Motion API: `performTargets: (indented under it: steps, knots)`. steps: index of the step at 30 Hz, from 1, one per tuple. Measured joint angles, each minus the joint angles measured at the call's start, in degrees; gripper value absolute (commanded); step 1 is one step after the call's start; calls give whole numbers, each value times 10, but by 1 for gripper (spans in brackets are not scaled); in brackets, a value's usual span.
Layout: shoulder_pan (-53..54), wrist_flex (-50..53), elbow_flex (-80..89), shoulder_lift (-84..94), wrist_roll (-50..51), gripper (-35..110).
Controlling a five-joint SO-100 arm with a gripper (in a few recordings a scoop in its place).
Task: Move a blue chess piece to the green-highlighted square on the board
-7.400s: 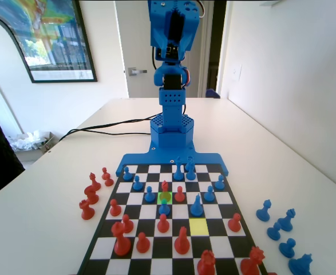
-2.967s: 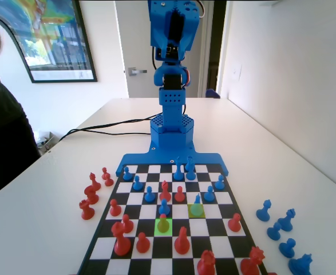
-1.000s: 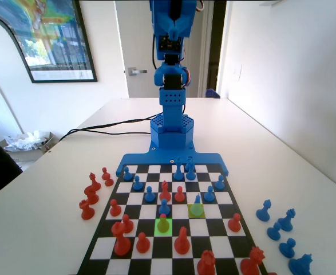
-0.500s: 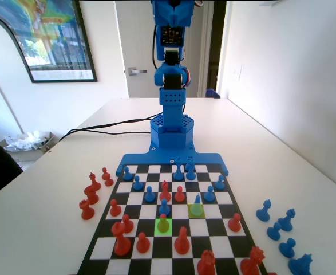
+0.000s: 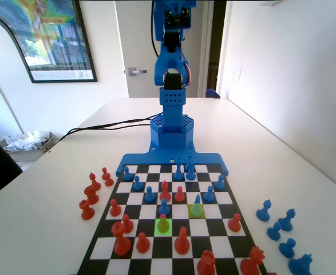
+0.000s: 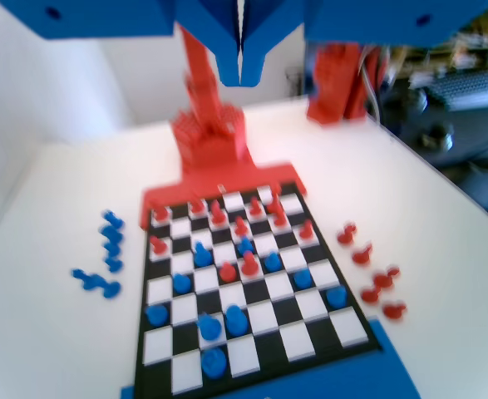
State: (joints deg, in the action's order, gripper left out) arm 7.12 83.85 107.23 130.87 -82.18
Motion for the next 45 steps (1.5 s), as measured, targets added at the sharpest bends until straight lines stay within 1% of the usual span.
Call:
performTargets:
  steps: [9, 16, 20, 22, 30, 39, 45]
  knots:
    - [46, -120, 64, -178, 11, 1]
    - [47, -216, 98, -279, 11, 1]
    - [47, -270, 98, -336, 11, 4]
    - [47, -286, 98, -356, 14, 6]
    - [29, -359, 105, -410, 20, 8]
    - [13, -342, 64, -500, 30, 8]
    - [-7, -323, 30, -519, 41, 8]
